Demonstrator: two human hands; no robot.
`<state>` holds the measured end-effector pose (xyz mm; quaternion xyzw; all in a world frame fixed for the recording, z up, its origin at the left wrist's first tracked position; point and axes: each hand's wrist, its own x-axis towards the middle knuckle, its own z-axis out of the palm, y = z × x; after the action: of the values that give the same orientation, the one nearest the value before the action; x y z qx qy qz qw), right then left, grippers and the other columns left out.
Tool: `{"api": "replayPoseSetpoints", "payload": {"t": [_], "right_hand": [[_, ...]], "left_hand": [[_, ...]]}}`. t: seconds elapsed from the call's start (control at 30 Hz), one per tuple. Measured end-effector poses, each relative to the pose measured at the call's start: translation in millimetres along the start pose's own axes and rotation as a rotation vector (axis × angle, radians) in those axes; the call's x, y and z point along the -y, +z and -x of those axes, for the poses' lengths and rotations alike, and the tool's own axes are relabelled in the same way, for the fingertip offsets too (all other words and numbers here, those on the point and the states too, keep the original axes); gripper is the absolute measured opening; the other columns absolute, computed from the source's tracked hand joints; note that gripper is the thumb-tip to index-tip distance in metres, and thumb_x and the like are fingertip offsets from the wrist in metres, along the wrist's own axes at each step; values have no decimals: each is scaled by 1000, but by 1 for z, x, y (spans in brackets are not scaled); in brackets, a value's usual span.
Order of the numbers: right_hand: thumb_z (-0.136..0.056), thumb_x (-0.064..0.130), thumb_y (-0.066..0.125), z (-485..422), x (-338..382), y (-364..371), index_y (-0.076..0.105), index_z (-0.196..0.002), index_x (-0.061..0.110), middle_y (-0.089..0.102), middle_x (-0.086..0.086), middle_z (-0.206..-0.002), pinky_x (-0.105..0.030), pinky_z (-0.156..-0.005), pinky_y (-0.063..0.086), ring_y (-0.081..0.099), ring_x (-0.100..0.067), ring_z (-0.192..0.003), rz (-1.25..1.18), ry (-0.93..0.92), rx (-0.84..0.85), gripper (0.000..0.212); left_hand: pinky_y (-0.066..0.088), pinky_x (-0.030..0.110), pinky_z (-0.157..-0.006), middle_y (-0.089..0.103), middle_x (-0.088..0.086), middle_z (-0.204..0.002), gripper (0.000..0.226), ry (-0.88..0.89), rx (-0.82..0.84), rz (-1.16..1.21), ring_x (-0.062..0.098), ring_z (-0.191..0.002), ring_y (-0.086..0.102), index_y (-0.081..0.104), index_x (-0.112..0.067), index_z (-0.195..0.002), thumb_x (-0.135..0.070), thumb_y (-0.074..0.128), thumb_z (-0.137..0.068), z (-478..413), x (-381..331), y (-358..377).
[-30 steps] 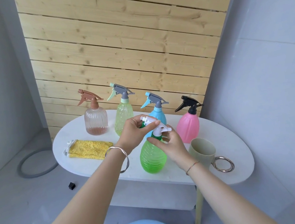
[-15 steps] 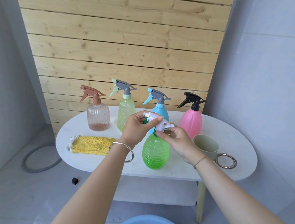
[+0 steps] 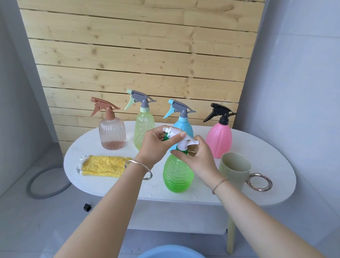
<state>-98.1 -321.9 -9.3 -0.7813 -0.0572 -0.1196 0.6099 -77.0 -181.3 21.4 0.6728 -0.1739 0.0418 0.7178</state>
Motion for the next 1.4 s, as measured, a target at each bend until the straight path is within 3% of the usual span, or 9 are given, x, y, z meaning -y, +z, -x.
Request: {"api": "replayPoseSetpoints", "payload": {"t": [0.17, 0.37, 0.53, 0.73, 0.9, 1.0, 1.17, 1.27, 1.4], "right_hand": [[-88, 13, 65, -2, 0, -22, 63, -111, 19, 68, 6, -107, -16, -87, 48, 63, -1, -100, -173, 95, 282, 24], [-77, 12, 77, -4, -2, -9, 62, -96, 11, 70, -10, -97, -32, -85, 51, 66, -17, -92, -105, 62, 68, 24], [-86, 6, 67, -2, -4, -22, 64, -111, 18, 68, 1, -115, -24, -97, 47, 62, -10, -110, -100, 31, 292, 28], [-81, 17, 73, 3, -16, -10, 70, -93, 9, 71, -15, -95, -41, -88, 50, 60, -11, -87, -8, -72, 106, 15], [-75, 39, 72, 6, -18, 4, 67, -83, 22, 63, -21, -82, -31, -72, 42, 52, -22, -70, 55, -143, -51, 20], [-73, 48, 68, 8, -18, 6, 67, -86, 27, 67, -17, -87, -39, -75, 49, 58, -36, -84, 87, -157, -74, 24], [-83, 25, 71, 8, -13, 6, 69, -96, 22, 72, 5, -95, -37, -93, 51, 64, -19, -95, 85, -145, -37, 14], [-83, 15, 71, 6, -8, -2, 66, -85, 24, 70, 3, -93, -34, -93, 50, 63, -19, -93, 55, -112, -51, 10], [-84, 14, 71, -10, 17, -37, 67, -89, 25, 70, 10, -97, -35, -95, 49, 62, -7, -95, -24, -109, -60, 13]], "left_hand": [[49, 13, -67, 73, -6, -75, 3, 0, 4, 9, 2, -70, 66, 70, -5, -84, -3, 72, -82, 0, 0, -1], [50, 14, -68, 73, -8, -75, 5, 7, 8, -18, 2, -70, 66, 69, -2, -87, -3, 72, -82, -2, 1, -1], [51, 14, -70, 72, -10, -75, 4, 10, 4, -23, 2, -70, 65, 70, -4, -86, -4, 72, -83, -1, 0, -1], [48, 11, -65, 72, -13, -69, 5, 19, -15, 12, -2, -66, 64, 68, -4, -85, -1, 71, -83, 1, 1, 2], [51, 17, -70, 73, -5, -75, 7, 37, -59, 33, 8, -73, 66, 71, -10, -79, -3, 73, -82, 1, 5, 3], [51, 15, -70, 73, -5, -76, 5, 33, -53, 33, 5, -73, 67, 70, -7, -82, -2, 73, -82, 2, 5, 2], [50, 14, -70, 72, -1, -79, 5, 30, -56, 40, 3, -72, 67, 70, -1, -88, -2, 71, -83, 1, 5, 4], [49, 16, -76, 72, 2, -89, 21, -27, -136, 54, 1, -80, 66, 70, -6, -98, -23, 61, -94, 0, -3, 5], [46, 25, -91, 69, -5, -115, 52, -105, -211, 42, 9, -105, 63, 66, -23, -114, -53, 25, -101, -9, -16, 4]]}}
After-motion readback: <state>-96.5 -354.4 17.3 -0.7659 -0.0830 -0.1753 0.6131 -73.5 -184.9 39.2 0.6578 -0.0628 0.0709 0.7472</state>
